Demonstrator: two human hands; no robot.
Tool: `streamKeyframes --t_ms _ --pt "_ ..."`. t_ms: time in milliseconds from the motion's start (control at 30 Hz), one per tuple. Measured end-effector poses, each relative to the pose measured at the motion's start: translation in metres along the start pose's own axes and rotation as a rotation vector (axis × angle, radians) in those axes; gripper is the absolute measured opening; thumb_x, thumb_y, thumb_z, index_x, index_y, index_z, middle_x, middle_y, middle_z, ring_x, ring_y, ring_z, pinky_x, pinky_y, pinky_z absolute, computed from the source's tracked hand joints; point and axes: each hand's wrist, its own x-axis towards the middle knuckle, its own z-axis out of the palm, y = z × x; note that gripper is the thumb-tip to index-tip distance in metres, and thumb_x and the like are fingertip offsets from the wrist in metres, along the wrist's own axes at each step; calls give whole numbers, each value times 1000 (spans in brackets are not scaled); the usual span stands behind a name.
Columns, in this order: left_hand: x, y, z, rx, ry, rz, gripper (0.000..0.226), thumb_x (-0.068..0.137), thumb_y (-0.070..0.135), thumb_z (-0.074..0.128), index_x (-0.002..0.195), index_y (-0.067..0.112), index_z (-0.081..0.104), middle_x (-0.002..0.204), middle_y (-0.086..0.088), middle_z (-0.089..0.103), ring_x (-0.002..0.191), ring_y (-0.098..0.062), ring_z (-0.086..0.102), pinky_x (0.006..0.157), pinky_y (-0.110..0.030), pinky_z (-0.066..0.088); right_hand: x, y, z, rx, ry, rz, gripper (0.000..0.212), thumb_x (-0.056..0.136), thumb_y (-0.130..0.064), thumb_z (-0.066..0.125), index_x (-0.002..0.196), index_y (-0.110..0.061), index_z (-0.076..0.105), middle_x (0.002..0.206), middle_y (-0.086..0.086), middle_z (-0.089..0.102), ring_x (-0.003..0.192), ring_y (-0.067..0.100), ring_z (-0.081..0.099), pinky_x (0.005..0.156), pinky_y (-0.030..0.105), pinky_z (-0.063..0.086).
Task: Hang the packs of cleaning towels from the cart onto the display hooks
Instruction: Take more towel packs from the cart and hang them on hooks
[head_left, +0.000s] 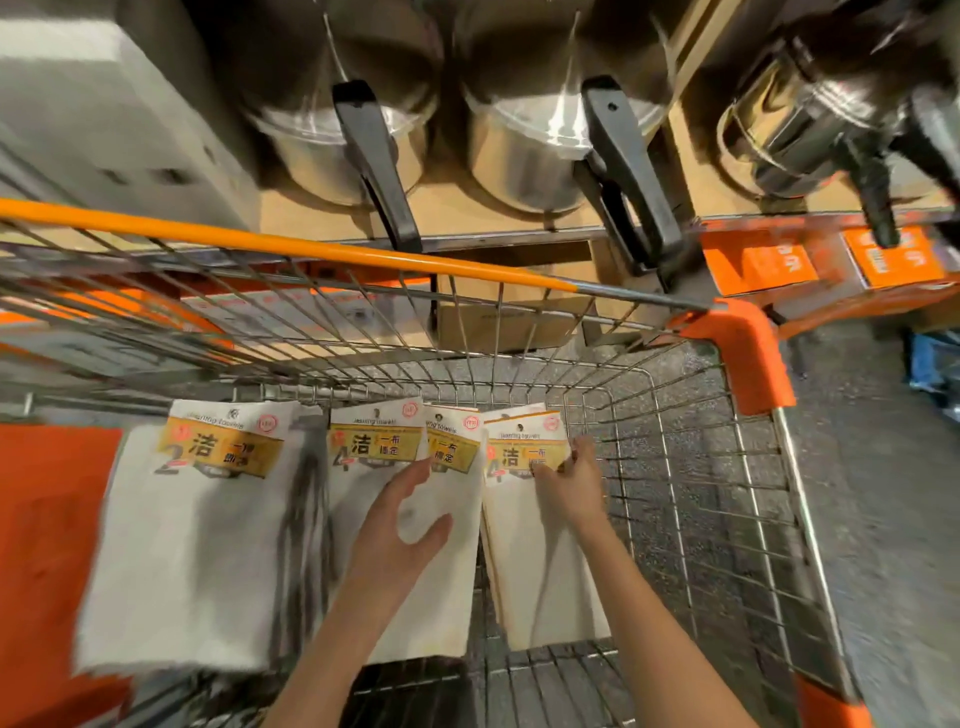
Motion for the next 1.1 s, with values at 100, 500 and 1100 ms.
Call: streamKeyframes --t_ms 100,500,1100 --pt "-3 -3 1 -14 4 -16 56 85 7 70 130 30 48 128 13 54 118 -7 46 100 -23 32 1 7 8 -53 -50 58 38 79 -12 71 113 -7 54 116 10 62 123 21 45 100 32 40" --pt "-4 -6 1 -45 -8 15 56 85 7 70 123 40 45 125 17 53 116 -4 46 98 -21 31 -10 5 -11 251 -180 104 38 83 7 63 113 -11 49 91 -1 63 76 3 58 49 7 44" --pt "-12 11 -21 -319 -8 -3 77 80 14 75 144 32 37 139 5 51 125 -15 51 97 -32 51 -82 -108 -43 247 -430 -94 48 78 3 71 119 -14 53 99 10 69 44 -5 53 39 9 36"
